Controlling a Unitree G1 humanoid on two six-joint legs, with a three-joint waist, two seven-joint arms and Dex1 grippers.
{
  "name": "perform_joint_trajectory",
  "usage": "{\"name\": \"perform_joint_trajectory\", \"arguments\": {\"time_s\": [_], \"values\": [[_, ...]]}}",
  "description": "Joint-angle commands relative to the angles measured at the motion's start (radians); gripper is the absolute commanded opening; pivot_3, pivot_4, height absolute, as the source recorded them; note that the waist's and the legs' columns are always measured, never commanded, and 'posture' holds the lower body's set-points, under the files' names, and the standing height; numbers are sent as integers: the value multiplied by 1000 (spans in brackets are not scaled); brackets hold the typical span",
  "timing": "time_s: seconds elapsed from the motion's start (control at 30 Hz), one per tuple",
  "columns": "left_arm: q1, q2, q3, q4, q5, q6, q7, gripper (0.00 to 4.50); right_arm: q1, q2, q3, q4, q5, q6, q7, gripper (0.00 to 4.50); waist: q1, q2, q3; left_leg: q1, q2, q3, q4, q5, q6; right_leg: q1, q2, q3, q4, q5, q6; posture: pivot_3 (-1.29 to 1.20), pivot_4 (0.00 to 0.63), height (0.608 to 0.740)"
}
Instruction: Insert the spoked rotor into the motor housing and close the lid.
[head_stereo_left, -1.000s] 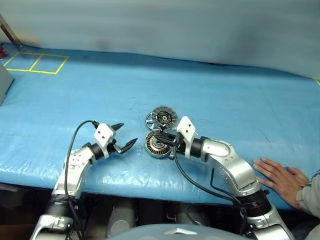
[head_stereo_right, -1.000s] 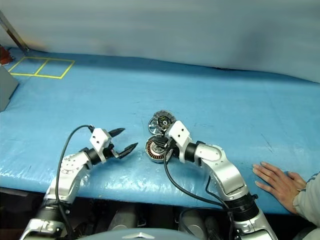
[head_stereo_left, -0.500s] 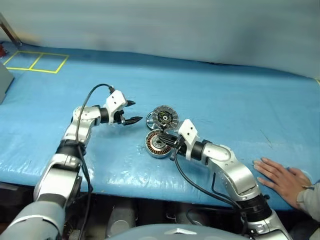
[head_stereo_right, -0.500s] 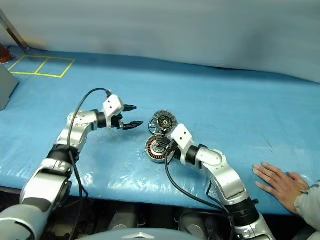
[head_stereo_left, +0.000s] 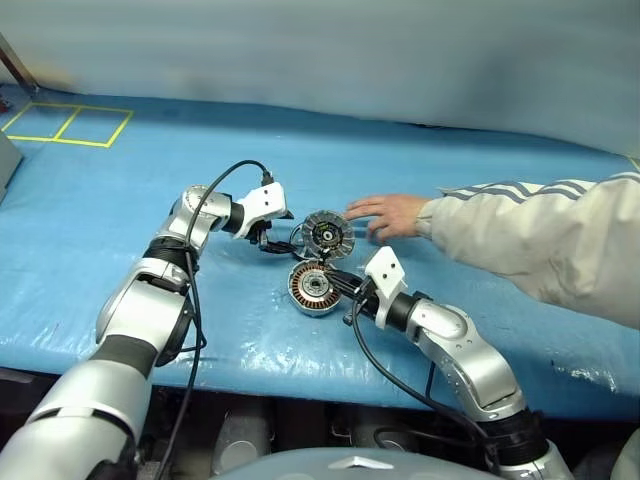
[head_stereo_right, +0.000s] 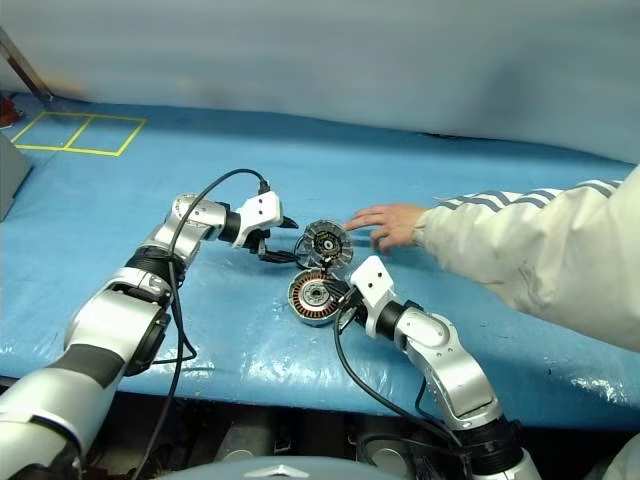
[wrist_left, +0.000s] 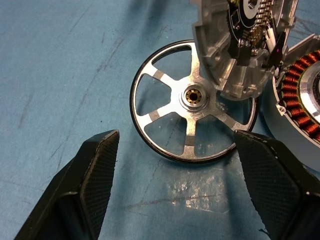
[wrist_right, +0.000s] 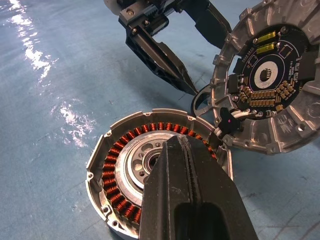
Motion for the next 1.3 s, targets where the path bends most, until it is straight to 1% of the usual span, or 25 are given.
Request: {"name": "perform_joint_trajectory", "arguments": {"time_s": [0.03, 0.4, 1.03, 1.17, 1.3], "values": [[-42, -15, 1, 21, 21, -30, 17, 3881, 5, 4, -24, -45, -1, -23, -15, 0, 0, 0, 0, 0, 0, 0, 0, 0, 0, 0, 0, 0, 0, 0, 0, 0, 150, 740], [-37, 5, 18, 47, 50, -54, 15, 3881, -2, 3, -24, -31, -10, -23, -17, 0, -1, 0, 0, -1, 0, -1, 1, 0, 0, 0, 0, 0, 1, 1, 1, 0, 150, 740], [4, 23, 50, 28, 25, -60, -5, 3881, -27, -5, -22, -11, -26, -16, -3, 0, 0, 0, 0, -1, 0, -1, 4, 0, 0, 1, 1, 0, 2, 1, 2, 0, 150, 740], [44, 38, 103, -6, -36, -73, -75, 3881, -24, -20, -33, -22, -26, -1, -3, 0, -2, 0, 0, 0, 0, -1, 4, 0, 0, 1, 1, 1, 3, 1, 2, 0, 150, 740], [115, 66, 129, -59, -78, -98, -132, 3881, -19, -41, -48, -33, -21, 8, 3, 0, -2, 0, 0, 0, 0, -1, 4, 0, 0, 1, 1, 1, 4, 1, 2, 0, 150, 740]]}}
